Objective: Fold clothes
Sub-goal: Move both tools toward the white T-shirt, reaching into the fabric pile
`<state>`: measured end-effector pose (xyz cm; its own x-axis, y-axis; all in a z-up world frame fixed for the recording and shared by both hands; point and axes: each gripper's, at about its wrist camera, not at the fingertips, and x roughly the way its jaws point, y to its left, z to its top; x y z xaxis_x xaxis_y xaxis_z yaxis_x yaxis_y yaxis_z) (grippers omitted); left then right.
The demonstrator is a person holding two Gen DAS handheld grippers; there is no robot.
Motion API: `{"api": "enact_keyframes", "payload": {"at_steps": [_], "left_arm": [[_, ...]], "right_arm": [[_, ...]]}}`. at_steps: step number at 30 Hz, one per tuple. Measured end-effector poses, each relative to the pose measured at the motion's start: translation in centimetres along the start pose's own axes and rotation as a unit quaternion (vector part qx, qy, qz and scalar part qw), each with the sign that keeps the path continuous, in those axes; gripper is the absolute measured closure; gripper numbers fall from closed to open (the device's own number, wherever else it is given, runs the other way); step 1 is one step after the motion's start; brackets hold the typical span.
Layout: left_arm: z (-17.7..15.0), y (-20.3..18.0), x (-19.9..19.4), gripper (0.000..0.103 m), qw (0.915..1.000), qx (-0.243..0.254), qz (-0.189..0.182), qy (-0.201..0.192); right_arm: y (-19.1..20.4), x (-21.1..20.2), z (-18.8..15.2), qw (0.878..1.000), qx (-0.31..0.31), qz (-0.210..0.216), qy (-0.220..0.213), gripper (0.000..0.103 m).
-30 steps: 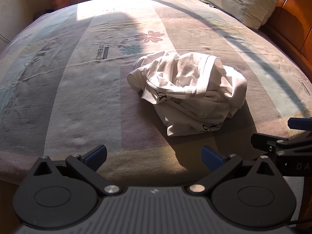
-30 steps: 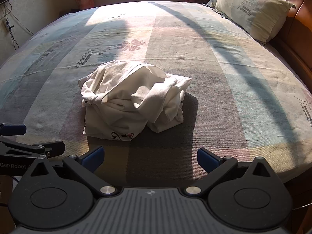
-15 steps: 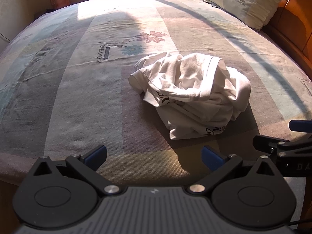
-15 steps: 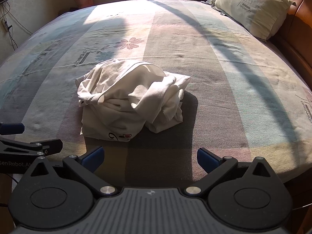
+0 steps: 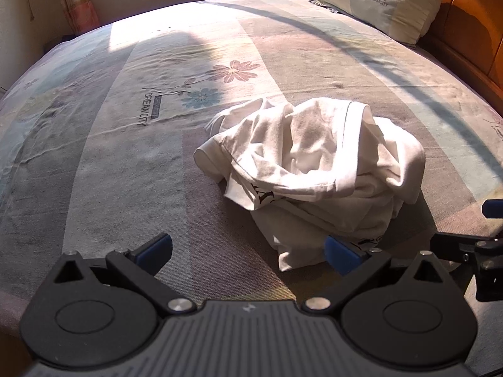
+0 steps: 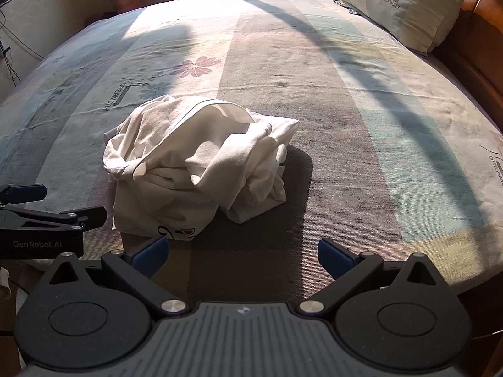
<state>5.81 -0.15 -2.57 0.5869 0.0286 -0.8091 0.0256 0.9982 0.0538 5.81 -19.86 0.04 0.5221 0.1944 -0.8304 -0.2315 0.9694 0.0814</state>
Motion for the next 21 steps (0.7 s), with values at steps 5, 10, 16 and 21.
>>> {"api": "enact_keyframes", "payload": {"at_steps": [5, 10, 16, 21], "left_arm": [[1.4, -0.5, 3.1, 0.000, 0.9995, 0.028, 0.016, -0.004], [4.2, 0.8, 3.2, 0.001, 0.9995, 0.020, -0.010, -0.024], [7.0, 1.2, 2.5, 0.001, 0.9979, 0.025, -0.013, -0.058], [6.5, 0.8, 3.6, 0.000, 0.9969, 0.047, -0.017, -0.060]], "right_arm": [[-0.7, 1.2, 0.2, 1.000, 0.008, -0.005, 0.013, 0.000], [-1.5, 2.0, 0.6, 1.000, 0.016, -0.009, 0.015, 0.000], [-2.1, 2.8, 1.0, 0.999, 0.030, 0.000, 0.016, 0.000], [-2.2, 3.1, 0.8, 0.999, 0.032, 0.006, 0.017, 0.000]]}}
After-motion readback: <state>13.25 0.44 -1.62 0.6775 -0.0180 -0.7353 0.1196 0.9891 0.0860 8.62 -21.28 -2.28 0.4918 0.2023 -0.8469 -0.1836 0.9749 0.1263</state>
